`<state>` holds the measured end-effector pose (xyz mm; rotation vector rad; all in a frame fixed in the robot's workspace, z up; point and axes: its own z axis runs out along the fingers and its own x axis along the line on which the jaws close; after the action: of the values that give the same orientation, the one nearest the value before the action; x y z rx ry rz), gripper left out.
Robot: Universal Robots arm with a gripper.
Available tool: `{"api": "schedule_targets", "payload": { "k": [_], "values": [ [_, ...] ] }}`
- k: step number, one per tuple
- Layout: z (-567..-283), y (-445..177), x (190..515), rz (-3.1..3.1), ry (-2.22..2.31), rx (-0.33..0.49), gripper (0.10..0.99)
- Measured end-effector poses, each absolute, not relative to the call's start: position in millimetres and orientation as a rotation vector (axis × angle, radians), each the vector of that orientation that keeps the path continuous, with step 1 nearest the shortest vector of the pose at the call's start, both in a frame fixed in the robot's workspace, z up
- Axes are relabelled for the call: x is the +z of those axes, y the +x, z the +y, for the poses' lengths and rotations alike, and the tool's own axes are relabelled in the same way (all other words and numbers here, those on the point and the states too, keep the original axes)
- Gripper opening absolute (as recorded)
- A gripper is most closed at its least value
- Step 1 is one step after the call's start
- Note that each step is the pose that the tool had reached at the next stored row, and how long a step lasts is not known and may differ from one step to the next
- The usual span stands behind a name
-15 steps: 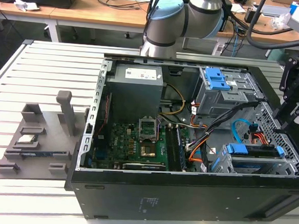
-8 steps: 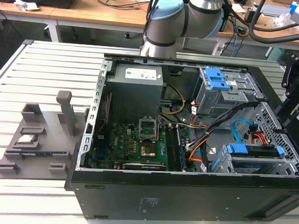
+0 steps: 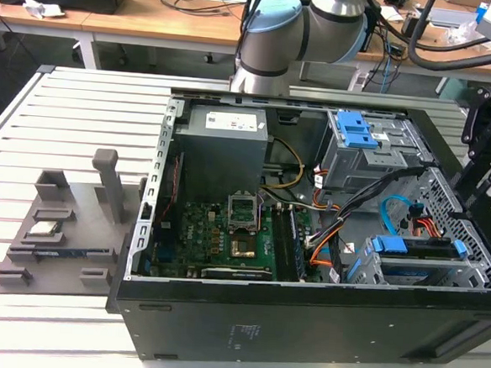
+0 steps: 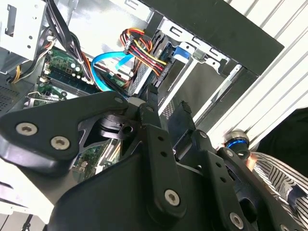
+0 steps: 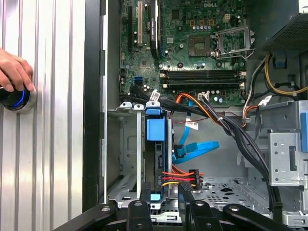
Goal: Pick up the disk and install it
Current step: 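Insert the second disk wire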
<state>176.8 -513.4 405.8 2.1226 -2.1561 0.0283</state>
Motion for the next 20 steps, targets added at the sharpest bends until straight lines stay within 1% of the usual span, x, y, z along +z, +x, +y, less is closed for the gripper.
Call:
{"api": "schedule_targets", "payload": {
  "k": [20],
  "values": [
    [-513.5, 144.4, 405.2, -2.156, 2.123, 0.028, 0.361]
  ]
}}
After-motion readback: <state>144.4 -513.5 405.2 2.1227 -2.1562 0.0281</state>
